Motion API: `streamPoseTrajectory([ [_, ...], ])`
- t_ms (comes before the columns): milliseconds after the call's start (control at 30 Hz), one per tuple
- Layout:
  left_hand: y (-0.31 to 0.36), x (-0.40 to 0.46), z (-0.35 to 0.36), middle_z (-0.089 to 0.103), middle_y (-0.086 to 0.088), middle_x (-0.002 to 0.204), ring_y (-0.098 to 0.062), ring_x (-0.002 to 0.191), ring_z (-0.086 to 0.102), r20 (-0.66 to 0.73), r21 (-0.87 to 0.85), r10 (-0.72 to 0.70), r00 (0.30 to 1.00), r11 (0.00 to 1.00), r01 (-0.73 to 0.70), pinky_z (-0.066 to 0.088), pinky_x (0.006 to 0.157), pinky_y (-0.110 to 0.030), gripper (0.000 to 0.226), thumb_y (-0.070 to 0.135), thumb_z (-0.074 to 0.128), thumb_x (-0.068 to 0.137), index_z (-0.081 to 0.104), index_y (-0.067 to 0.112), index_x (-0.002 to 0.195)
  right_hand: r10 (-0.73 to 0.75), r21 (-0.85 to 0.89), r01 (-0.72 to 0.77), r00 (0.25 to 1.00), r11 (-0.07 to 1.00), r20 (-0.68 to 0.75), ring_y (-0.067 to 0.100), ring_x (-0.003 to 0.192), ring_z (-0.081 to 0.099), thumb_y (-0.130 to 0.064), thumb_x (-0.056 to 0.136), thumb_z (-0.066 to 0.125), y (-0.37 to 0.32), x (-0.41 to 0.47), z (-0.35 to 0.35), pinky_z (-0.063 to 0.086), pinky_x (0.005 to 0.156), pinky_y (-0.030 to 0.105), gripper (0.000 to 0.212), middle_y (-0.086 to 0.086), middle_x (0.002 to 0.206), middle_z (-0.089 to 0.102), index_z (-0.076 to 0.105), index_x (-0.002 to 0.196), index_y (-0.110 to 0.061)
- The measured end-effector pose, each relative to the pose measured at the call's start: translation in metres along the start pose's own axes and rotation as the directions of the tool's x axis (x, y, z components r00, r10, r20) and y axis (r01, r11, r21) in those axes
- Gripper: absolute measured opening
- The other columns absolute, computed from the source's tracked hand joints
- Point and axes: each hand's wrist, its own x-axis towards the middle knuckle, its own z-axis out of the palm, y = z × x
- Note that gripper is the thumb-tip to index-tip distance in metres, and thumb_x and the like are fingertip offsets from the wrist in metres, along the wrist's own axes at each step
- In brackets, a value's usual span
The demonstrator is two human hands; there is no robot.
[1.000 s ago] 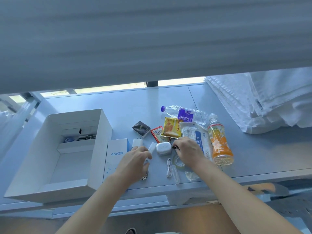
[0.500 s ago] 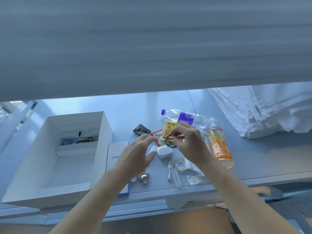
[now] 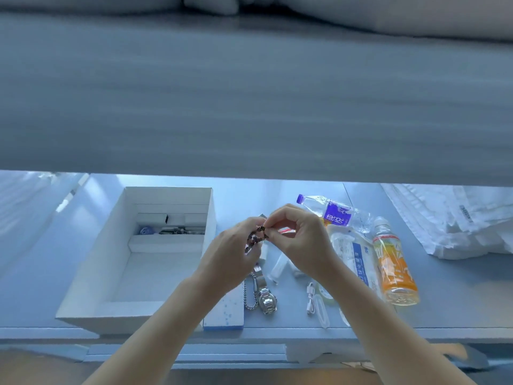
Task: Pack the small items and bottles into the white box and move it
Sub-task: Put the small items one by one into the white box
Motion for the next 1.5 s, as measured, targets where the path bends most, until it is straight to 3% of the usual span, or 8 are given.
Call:
streamPoseTrajectory([
  [267, -0.059, -0.019, -0.069, 0.068, 0.019, 0.096, -0.001, 0.083, 0.062, -0.071, 0.014, 0.018, 0.997, 1.000, -0.018, 0.045, 0.075, -0.013, 0.028, 0.009, 0.065, 0.092, 0.073, 0.025, 0.113, -0.005, -0.038, 0.012, 0.982, 0.999, 0.191, 0.016, 0.092, 0.075, 0.000, 0.086, 0.072, -0.012, 0.035, 0.064, 0.059, 0.079, 0.024, 0.019, -0.006, 0.096, 0.076, 0.080, 0.091, -0.016],
  [433, -0.094, -0.028, -0.106, 0.067, 0.019, 0.090, 0.001, 0.081, 0.060, -0.039, 0.027, -0.035, 0.999, 0.999, 0.036, 0.044, 0.075, -0.014, 0.027, 0.008, 0.068, 0.091, 0.077, 0.025, 0.110, -0.006, -0.164, 0.055, 0.959, 0.985, 0.284, 0.012, 0.081, 0.074, 0.000, 0.082, 0.075, -0.017, 0.057, 0.105, 0.061, 0.080, 0.027, 0.018, -0.005, 0.084, 0.076, 0.082, 0.087, -0.016],
  [700, -0.147, -0.016, -0.140, 0.073, 0.005, 0.085, -0.015, 0.077, 0.063, 0.000, 0.121, -0.074, 0.997, 0.990, 0.074, 0.053, 0.077, -0.034, 0.019, 0.005, 0.069, 0.089, 0.080, 0.017, 0.098, -0.001, -0.407, 0.169, 0.924, 0.898, 0.383, 0.016, 0.074, 0.068, 0.001, 0.078, 0.072, -0.012, 0.100, 0.151, 0.058, 0.075, 0.040, 0.017, -0.005, 0.076, 0.070, 0.080, 0.079, -0.014],
  [833, -0.172, 0.001, -0.148, 0.075, 0.004, 0.088, -0.016, 0.079, 0.065, 0.070, 0.199, -0.089, 0.994, 0.977, 0.074, 0.052, 0.077, -0.030, 0.020, 0.008, 0.068, 0.090, 0.080, 0.019, 0.100, 0.005, -0.486, 0.228, 0.902, 0.844, 0.432, 0.018, 0.074, 0.065, 0.001, 0.080, 0.069, -0.007, 0.117, 0.173, 0.057, 0.076, 0.037, 0.017, -0.002, 0.079, 0.070, 0.080, 0.080, -0.013],
  [1000, -0.193, 0.018, -0.151, 0.056, 0.015, 0.063, -0.022, 0.073, 0.059, 0.186, 0.346, -0.160, 0.969, 0.934, 0.087, 0.048, 0.065, -0.031, 0.014, 0.016, 0.064, 0.088, 0.073, 0.024, 0.081, 0.124, -0.604, 0.209, 0.879, 0.769, 0.461, 0.021, 0.082, 0.064, 0.002, 0.080, 0.062, 0.002, 0.128, 0.197, 0.055, 0.080, 0.037, 0.021, 0.000, 0.082, 0.072, 0.078, 0.080, -0.013],
  [1200, -0.203, 0.035, -0.142, 0.069, 0.005, 0.086, -0.027, 0.084, 0.064, 0.277, 0.554, -0.221, 0.935, 0.832, 0.032, 0.053, 0.067, -0.034, 0.021, 0.014, 0.053, 0.088, 0.072, 0.024, 0.089, 0.218, -0.672, 0.177, 0.861, 0.719, 0.459, 0.021, 0.087, 0.062, 0.005, 0.080, 0.057, 0.010, 0.141, 0.211, 0.052, 0.073, 0.029, 0.026, -0.007, 0.082, 0.064, 0.077, 0.081, -0.012],
  [1367, -0.208, 0.045, -0.140, 0.058, 0.005, 0.067, -0.027, 0.070, 0.060, 0.342, 0.661, -0.296, 0.892, 0.750, -0.005, 0.040, 0.054, -0.030, 0.018, 0.008, 0.054, 0.082, 0.067, 0.020, 0.077, 0.274, -0.693, 0.165, 0.836, 0.702, 0.476, 0.027, 0.090, 0.066, 0.008, 0.082, 0.059, 0.015, 0.144, 0.223, 0.059, 0.079, 0.039, 0.026, 0.002, 0.094, 0.065, 0.077, 0.084, -0.010],
  [1500, -0.208, 0.045, -0.137, 0.057, 0.001, 0.068, -0.025, 0.062, 0.052, 0.369, 0.706, -0.326, 0.871, 0.708, -0.034, 0.036, 0.050, -0.029, 0.018, 0.007, 0.053, 0.082, 0.064, 0.019, 0.073, 0.348, -0.758, 0.168, 0.812, 0.630, 0.469, 0.029, 0.082, 0.065, 0.008, 0.083, 0.056, 0.018, 0.145, 0.227, 0.057, 0.069, 0.035, 0.028, 0.008, 0.106, 0.065, 0.074, 0.090, -0.012],
])
